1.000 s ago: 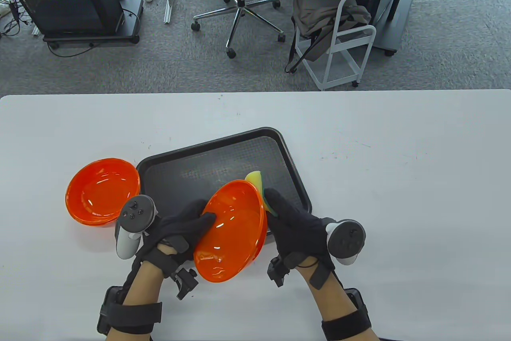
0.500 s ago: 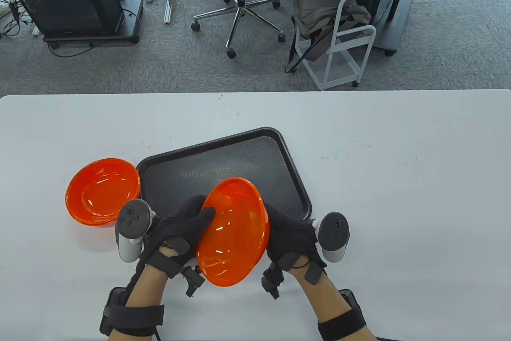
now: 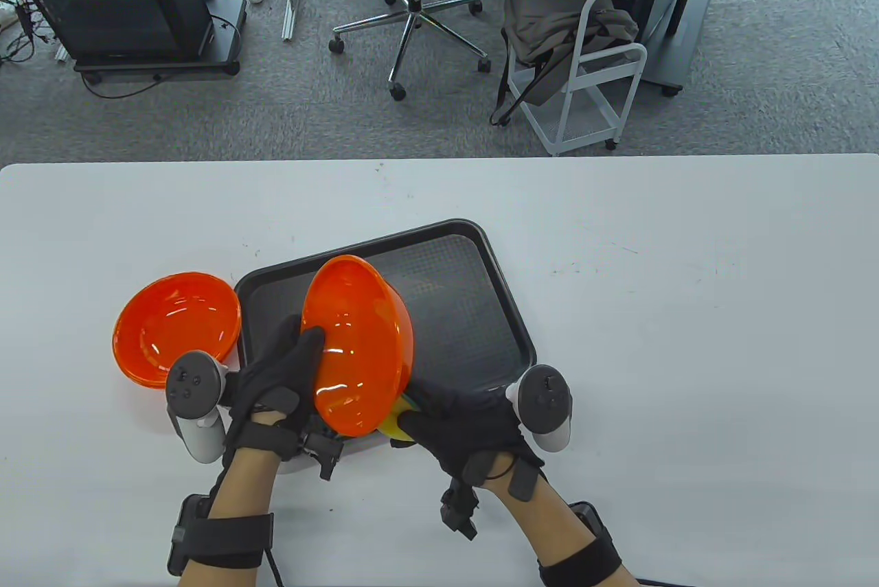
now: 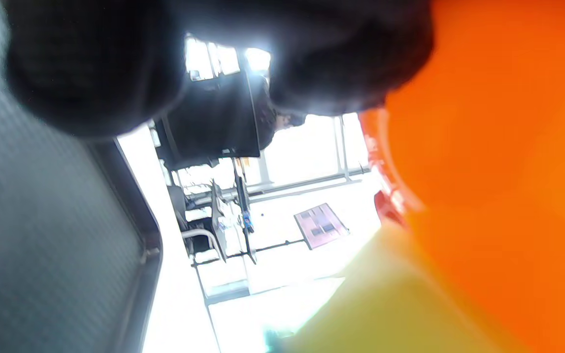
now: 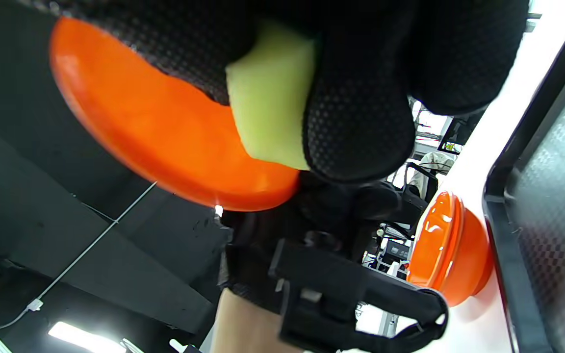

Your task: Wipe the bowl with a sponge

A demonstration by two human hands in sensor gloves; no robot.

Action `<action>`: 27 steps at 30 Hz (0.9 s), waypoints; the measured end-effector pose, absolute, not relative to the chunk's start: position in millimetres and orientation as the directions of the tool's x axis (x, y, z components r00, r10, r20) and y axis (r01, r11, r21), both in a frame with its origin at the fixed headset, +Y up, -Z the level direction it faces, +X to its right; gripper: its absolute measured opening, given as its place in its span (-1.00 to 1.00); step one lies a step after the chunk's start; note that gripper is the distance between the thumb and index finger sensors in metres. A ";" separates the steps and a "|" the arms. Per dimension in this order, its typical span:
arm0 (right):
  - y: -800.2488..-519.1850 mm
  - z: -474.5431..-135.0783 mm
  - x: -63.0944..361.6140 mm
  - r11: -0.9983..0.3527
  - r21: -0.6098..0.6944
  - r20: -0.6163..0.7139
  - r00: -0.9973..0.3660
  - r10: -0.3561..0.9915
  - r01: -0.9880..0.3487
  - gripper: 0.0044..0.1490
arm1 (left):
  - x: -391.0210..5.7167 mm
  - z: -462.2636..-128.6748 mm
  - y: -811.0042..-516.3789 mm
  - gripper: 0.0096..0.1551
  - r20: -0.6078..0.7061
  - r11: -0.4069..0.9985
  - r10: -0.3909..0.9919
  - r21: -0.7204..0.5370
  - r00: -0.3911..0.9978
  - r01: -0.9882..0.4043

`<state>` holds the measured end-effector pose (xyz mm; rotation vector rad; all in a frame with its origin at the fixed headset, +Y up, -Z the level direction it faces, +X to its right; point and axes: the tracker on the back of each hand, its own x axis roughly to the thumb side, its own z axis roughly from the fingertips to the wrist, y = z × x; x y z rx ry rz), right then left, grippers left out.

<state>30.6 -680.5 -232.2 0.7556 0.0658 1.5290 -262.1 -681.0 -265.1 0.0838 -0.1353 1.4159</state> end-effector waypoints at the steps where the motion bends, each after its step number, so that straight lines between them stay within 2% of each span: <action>1: -679.0 -231.9 31.6 -0.130 0.478 0.416 0.093 0.905 -0.869 -0.39 | -264.5 -265.1 -681.9 -0.41 0.139 0.148 0.980 -0.013 0.145 -0.989; 5: -672.4 -232.2 38.6 -0.080 0.462 0.424 0.140 0.895 -0.883 -0.40 | -272.0 -265.3 -683.5 -0.41 0.108 0.160 0.981 0.037 0.163 -0.986; 11: -664.4 -231.9 53.2 -0.040 0.373 0.482 0.157 0.862 -0.927 -0.41 | -274.5 -266.8 -686.9 -0.41 0.068 0.206 0.976 0.023 0.207 -0.978; 18: -657.9 -227.9 71.5 -0.070 0.113 0.609 0.013 0.793 -0.991 -0.42 | -264.0 -268.2 -685.5 -0.41 0.063 0.299 0.954 -0.116 0.293 -0.947; 20: -658.7 -228.2 74.6 -0.060 0.082 0.612 0.003 0.791 -0.995 -0.43 | -257.6 -268.3 -684.3 -0.41 0.088 0.308 0.951 -0.179 0.296 -0.935; 27: -670.6 -234.0 72.9 0.001 0.140 0.539 0.077 0.839 -0.990 -0.42 | -231.4 -264.8 -685.2 -0.41 0.107 0.241 0.970 -0.379 0.217 -0.894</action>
